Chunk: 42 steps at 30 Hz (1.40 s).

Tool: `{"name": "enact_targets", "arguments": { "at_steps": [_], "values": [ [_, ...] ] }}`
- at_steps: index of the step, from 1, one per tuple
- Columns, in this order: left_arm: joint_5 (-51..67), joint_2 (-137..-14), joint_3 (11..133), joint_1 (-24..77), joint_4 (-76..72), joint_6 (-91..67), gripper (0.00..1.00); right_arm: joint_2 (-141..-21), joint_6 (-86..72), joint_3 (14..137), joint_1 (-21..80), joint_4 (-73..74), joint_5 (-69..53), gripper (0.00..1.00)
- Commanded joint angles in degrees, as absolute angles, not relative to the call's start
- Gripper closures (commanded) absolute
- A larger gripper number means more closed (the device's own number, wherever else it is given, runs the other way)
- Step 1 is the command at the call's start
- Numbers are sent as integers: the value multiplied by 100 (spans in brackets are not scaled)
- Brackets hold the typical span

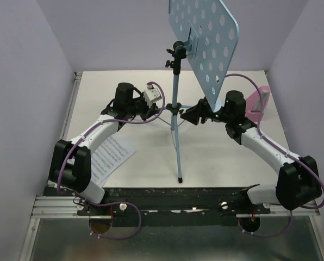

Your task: Pack up the instrument practice props

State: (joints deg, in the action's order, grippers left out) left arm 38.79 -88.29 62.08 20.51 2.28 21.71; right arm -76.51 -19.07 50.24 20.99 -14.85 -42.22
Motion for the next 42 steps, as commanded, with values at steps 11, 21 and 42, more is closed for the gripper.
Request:
{"name": "enact_targets", "arguments": {
  "at_steps": [11, 21, 42],
  "values": [
    [4271, -8894, 5862, 2153, 1187, 1810, 100, -8015, -2276, 5343, 2074, -1441, -3551, 42],
    [4307, -8956, 5880, 2153, 1151, 1793, 100, -8174, -2207, 5449, 2074, -1284, -3271, 42],
    [4289, -8982, 5862, 2153, 1099, 1749, 100, -8016, -835, 5036, 2004, -1098, -1501, 46]
  ]
}}
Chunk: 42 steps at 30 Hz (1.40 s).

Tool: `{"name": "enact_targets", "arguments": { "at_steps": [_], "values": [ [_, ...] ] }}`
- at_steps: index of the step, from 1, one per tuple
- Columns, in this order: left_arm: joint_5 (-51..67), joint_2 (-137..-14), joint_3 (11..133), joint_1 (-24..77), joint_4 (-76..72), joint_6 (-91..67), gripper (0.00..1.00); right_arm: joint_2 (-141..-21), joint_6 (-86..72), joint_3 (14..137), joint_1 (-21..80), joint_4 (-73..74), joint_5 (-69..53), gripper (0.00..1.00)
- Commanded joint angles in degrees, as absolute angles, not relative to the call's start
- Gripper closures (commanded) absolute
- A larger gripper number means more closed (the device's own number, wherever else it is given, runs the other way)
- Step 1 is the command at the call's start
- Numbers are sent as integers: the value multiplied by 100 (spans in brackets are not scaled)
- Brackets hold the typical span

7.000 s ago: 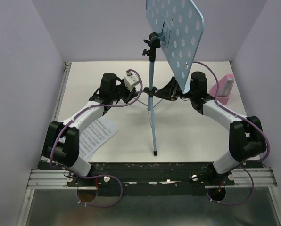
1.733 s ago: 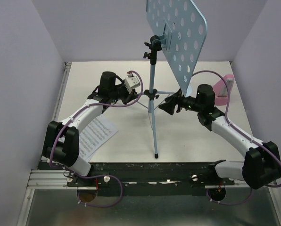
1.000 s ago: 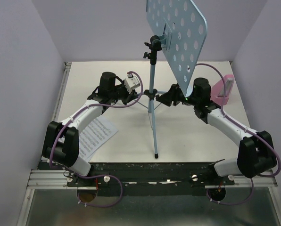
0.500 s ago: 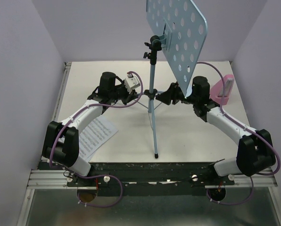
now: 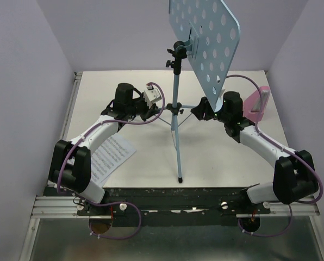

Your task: Pack up the instrument practice props

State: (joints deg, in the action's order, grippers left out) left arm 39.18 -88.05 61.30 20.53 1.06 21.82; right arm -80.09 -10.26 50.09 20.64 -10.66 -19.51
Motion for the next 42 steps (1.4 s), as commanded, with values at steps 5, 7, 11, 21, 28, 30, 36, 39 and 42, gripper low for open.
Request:
{"name": "enact_targets", "arguments": {
  "at_steps": [5, 7, 11, 21, 28, 30, 36, 39, 42],
  "values": [
    [4280, -8974, 5845, 2145, 1090, 1775, 100, -7902, -1247, 5282, 1986, -1212, -1905, 41],
    [4280, -8965, 5836, 2145, 1099, 1767, 100, -7884, -1449, 5378, 1995, -1327, -2397, 37],
    [4298, -8974, 5836, 2145, 1090, 1767, 100, -7901, -1950, 5537, 2021, -1407, -2857, 32],
    [4333, -9018, 5871, 2145, 1081, 1749, 100, -7989, -1697, 5415, 2188, -1354, -3375, 24],
    [4298, -9009, 5871, 2145, 1090, 1767, 100, -7928, -1600, 5203, 2294, -1169, -2893, 25],
    [4315, -9009, 5862, 2144, 1099, 1767, 100, -7919, -1512, 5168, 2285, -1108, -2673, 27],
    [4307, -9035, 5871, 2136, 1081, 1767, 100, -7910, -1274, 5010, 2285, -967, -2339, 29],
    [4307, -9035, 5880, 2136, 1090, 1767, 100, -7919, -1082, 4913, 2294, -914, -1927, 30],
    [4289, -9026, 5880, 2136, 1099, 1775, 100, -7945, -1011, 4913, 2268, -791, -1294, 30]
  ]
}}
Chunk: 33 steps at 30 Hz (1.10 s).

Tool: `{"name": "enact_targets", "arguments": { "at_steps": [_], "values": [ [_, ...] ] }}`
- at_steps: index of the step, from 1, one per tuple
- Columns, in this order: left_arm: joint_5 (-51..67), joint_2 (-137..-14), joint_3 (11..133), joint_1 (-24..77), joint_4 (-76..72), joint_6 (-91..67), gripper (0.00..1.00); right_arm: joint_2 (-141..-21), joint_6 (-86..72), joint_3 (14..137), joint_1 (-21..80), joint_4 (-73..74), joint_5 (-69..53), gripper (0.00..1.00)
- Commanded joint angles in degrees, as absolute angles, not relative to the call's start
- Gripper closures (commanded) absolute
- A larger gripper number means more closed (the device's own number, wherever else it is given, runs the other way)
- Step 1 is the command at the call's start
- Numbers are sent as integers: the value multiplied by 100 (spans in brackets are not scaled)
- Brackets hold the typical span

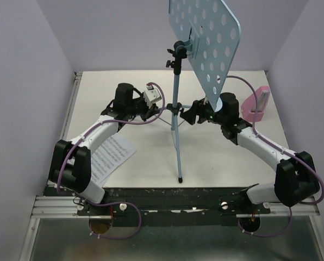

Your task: Pack up the instrument practice props

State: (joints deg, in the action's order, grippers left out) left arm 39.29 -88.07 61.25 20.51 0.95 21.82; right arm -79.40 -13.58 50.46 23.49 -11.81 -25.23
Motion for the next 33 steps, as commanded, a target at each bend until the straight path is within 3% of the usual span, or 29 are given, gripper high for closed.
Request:
{"name": "enact_targets", "arguments": {
  "at_steps": [1, 14, 20, 33],
  "values": [
    [4280, -9026, 5871, 2144, 1107, 1784, 100, -7954, -950, 4939, 2268, -756, -1135, 30],
    [4289, -9044, 5933, 2144, 1125, 1828, 100, -8007, -842, 5194, 2110, -650, -413, 30],
    [4307, -9018, 5889, 2145, 1178, 1837, 100, -7814, -1713, 5282, 2030, -1081, -1932, 27],
    [4324, -9053, 5906, 2136, 1178, 1837, 100, -7954, -2145, 5546, 2074, -1151, -2829, 24]
  ]
}}
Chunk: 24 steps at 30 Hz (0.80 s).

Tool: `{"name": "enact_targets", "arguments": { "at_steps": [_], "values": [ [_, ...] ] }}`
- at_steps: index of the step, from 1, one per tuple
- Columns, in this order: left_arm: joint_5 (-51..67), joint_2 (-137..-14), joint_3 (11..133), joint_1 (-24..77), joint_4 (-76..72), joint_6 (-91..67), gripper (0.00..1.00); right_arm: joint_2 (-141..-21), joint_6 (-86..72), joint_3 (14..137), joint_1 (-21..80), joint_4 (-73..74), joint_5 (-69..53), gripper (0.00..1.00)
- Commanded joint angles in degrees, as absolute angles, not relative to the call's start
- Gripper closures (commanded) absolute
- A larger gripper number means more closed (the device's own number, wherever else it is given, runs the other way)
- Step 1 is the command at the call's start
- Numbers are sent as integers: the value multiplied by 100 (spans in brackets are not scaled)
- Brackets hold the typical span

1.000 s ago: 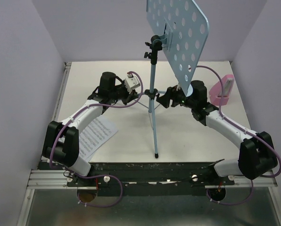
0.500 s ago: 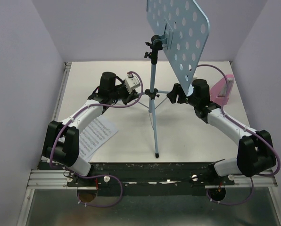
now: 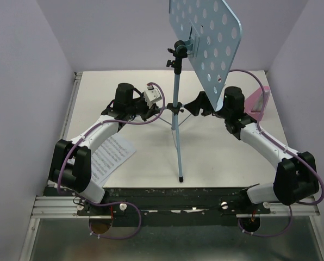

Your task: Pack up the instrument practice props

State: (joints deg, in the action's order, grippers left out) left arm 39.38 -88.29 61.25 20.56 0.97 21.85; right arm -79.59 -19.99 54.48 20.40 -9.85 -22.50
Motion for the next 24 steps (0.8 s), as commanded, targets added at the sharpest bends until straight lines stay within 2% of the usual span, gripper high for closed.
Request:
{"name": "enact_targets", "arguments": {
  "at_steps": [1, 9, 24],
  "values": [
    [4324, -9053, 5906, 2136, 1186, 1828, 100, -7945, -2118, 5520, 2083, -1151, -2874, 24],
    [4342, -9123, 5959, 2145, 1178, 1811, 100, -7814, -1960, 5186, 2153, -1230, -3305, 24],
    [4377, -9229, 6047, 2136, 1160, 1767, 100, -7866, -1573, 4939, 2188, -1151, -3033, 24]
  ]
}}
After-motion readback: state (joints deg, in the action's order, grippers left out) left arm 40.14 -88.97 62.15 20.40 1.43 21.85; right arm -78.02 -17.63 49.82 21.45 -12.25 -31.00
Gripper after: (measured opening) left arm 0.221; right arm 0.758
